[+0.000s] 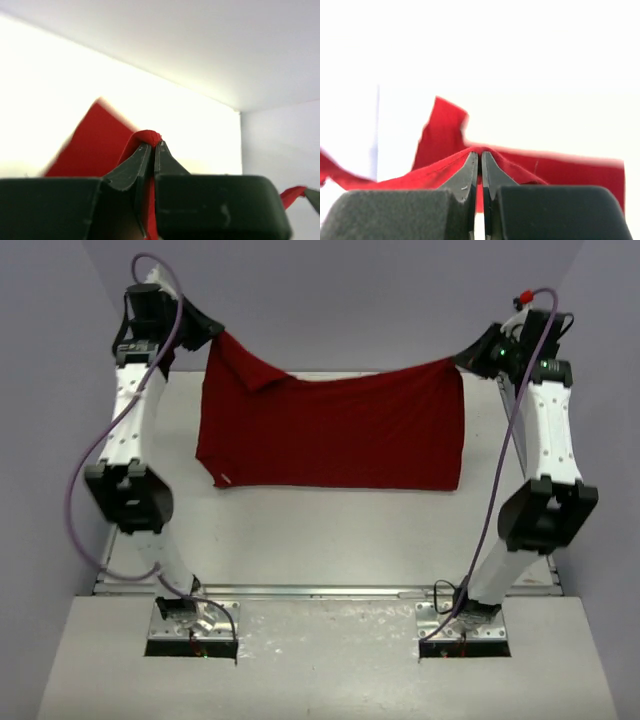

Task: Fold and stack the t-shirts
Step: Flatten the tshirt out

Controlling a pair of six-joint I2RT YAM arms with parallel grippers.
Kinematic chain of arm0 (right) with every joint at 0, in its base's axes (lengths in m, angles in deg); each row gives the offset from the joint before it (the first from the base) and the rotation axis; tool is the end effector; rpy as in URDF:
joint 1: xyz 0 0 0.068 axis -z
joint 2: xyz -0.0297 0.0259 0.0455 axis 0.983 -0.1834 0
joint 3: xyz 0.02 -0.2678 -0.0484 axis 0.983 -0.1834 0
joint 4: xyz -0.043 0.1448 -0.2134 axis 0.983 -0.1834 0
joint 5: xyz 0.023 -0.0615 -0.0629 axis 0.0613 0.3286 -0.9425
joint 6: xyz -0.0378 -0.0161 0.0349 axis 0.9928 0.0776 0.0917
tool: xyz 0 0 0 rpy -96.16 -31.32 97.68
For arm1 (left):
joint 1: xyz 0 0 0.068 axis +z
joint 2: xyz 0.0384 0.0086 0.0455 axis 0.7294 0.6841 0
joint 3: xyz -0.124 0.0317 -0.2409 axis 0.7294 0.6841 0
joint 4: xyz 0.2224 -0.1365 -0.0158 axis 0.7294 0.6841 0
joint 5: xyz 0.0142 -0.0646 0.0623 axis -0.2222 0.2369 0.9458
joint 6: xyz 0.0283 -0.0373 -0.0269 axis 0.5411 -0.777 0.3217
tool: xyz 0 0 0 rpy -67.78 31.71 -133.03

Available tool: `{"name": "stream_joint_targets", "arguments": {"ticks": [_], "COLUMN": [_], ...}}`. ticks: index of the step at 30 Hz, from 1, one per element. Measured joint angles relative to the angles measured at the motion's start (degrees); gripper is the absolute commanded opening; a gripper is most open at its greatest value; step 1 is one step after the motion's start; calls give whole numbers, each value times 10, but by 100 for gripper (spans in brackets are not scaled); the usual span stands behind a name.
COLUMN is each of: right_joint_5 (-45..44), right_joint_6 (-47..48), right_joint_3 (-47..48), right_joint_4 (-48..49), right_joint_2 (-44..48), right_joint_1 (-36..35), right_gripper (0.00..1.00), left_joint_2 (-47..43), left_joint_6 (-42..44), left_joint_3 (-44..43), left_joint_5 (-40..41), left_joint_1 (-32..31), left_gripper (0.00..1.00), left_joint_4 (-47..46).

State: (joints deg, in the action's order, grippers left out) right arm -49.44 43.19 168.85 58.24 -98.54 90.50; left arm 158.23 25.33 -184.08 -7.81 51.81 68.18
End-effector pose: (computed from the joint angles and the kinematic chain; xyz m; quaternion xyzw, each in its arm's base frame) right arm 0.3436 -0.0520 0.3758 0.2329 0.8283 0.2778 0.4272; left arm 0.3631 0.0221 0.4297 -0.2030 0.8061 -0.2451 0.4989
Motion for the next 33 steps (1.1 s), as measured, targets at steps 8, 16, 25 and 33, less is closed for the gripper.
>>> {"name": "stream_joint_targets", "arguments": {"ticks": [8, 16, 25, 33], "right_joint_5": [103, 157, 161, 112], "right_joint_6": [-10, -22, 5, 42], "right_joint_3": [367, 351, 230, 213], "right_joint_4": [40, 76, 73, -45], "right_joint_2": [-315, -90, 168, 248], "right_joint_1": [27, 74, 76, 76], "right_gripper": [1, 1, 1, 1], "left_joint_2": [266, -31, -312, -371], "left_joint_6": [-32, 34, 66, 104], "left_joint_3": [-280, -281, -160, -198], "left_joint_5": [-113, -115, -125, -82], "left_joint_1": [37, 24, 30, 30], "left_gripper": [0, 0, 0, 0], "left_joint_4": [-88, -167, -177, -5]}}
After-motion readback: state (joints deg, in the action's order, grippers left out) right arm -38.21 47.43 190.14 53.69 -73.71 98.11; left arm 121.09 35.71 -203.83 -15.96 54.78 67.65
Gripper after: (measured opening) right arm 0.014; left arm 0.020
